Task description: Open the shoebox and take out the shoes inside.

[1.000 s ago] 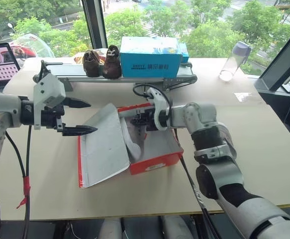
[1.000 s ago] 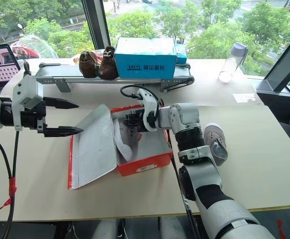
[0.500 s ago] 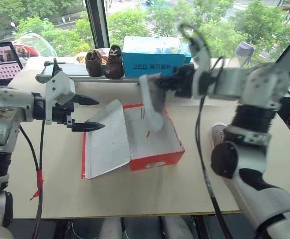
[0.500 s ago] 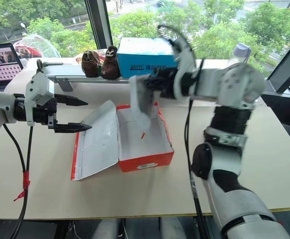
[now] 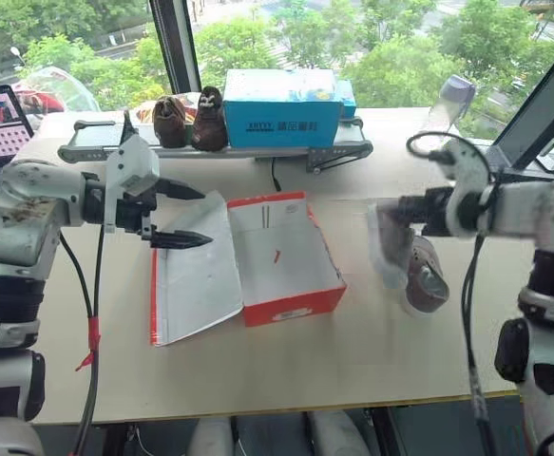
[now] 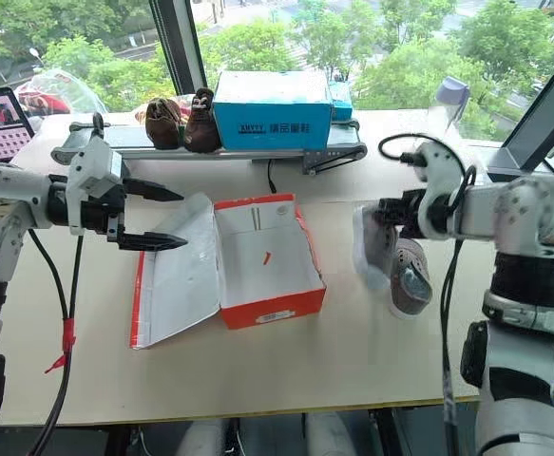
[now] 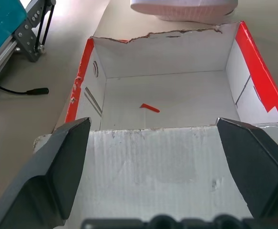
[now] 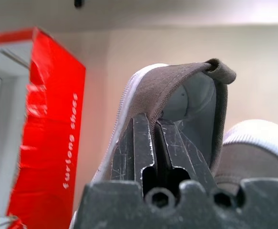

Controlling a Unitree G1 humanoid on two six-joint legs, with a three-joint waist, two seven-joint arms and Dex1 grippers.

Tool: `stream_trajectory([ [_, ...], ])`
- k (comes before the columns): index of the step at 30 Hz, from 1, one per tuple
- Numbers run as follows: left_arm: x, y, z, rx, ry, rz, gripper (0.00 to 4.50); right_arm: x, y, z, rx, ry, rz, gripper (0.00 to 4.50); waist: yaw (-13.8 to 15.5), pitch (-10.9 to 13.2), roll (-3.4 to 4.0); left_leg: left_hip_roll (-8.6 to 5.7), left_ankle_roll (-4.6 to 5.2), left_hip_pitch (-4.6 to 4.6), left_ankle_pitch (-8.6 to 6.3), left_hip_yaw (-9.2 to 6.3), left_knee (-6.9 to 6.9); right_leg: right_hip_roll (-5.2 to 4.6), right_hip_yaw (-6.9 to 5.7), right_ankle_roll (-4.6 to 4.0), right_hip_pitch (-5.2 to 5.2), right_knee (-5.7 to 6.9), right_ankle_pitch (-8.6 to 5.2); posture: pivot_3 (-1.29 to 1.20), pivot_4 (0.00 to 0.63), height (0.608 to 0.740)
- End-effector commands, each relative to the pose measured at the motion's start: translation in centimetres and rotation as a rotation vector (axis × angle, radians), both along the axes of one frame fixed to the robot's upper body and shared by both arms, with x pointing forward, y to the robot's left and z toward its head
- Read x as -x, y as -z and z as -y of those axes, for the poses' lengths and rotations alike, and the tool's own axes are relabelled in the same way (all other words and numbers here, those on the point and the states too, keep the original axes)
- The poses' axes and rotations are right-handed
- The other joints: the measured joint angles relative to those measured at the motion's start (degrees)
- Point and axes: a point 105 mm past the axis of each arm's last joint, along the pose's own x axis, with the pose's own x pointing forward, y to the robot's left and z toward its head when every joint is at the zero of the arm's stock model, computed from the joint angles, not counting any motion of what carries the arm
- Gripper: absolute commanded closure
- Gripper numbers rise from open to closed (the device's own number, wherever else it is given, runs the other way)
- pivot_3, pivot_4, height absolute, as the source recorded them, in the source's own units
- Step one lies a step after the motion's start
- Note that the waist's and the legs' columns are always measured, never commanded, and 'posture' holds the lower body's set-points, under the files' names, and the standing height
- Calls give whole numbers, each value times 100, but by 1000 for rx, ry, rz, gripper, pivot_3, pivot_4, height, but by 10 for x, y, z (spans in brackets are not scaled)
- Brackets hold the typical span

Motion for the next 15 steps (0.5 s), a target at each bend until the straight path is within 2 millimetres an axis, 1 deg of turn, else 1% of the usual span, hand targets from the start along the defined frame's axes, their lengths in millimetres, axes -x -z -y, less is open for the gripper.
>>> stream_trajectory([
  [1,3,-10,-1,-4,5,45,0,1,3,17,160,38,60,4468,52,0,0,0,0,0,0,0,0,0,-1,1,2,-3,0,0,150,740],
  [3,5,-10,-2,-5,3,43,0,-1,5,23,216,48,70,4468,72,0,0,-2,0,-2,0,0,0,-3,-2,3,4,-13,-1,0,150,740],
  [5,5,-10,-3,-9,-3,42,0,-3,2,16,213,23,87,3795,86,0,0,-4,0,-4,0,1,3,-5,-2,6,5,-14,-3,0,150,740],
  [6,5,-10,-4,-10,-6,42,0,-4,1,13,209,11,92,3676,85,0,-1,-4,0,-4,0,1,5,-5,-3,8,6,-14,-4,0,150,740],
  [9,6,-11,-5,-10,-10,43,0,-4,2,-12,191,-64,96,2542,79,-1,-1,-2,0,-4,0,0,5,-4,-4,7,7,-14,-3,0,150,740],
  [10,7,-12,-5,-9,-12,43,0,-3,3,-22,172,-91,96,2260,68,-1,-1,-2,0,-4,0,0,5,-3,-3,7,6,-14,-3,0,150,740],
  [11,7,-12,-5,-9,-13,43,0,-3,3,-28,159,-105,96,1988,58,-1,-1,-1,0,-3,0,0,5,-2,-3,7,6,-14,-3,0,150,740],
  [12,7,-12,-6,-8,-15,43,0,-2,2,-31,151,-112,96,1557,56,0,-1,0,0,-3,0,0,4,-1,-3,7,6,-13,-3,0,150,740],
  [13,7,-12,-6,-9,-18,43,0,-2,0,-33,145,-117,104,1279,62,0,-1,1,0,-3,0,0,4,-1,-3,5,5,-12,-2,0,150,740],
  [15,8,-12,-8,0,-28,40,0,-2,-11,-34,141,-138,130,564,75,0,-1,0,0,-4,0,0,5,-1,-3,2,5,-11,0,0,150,740],
])
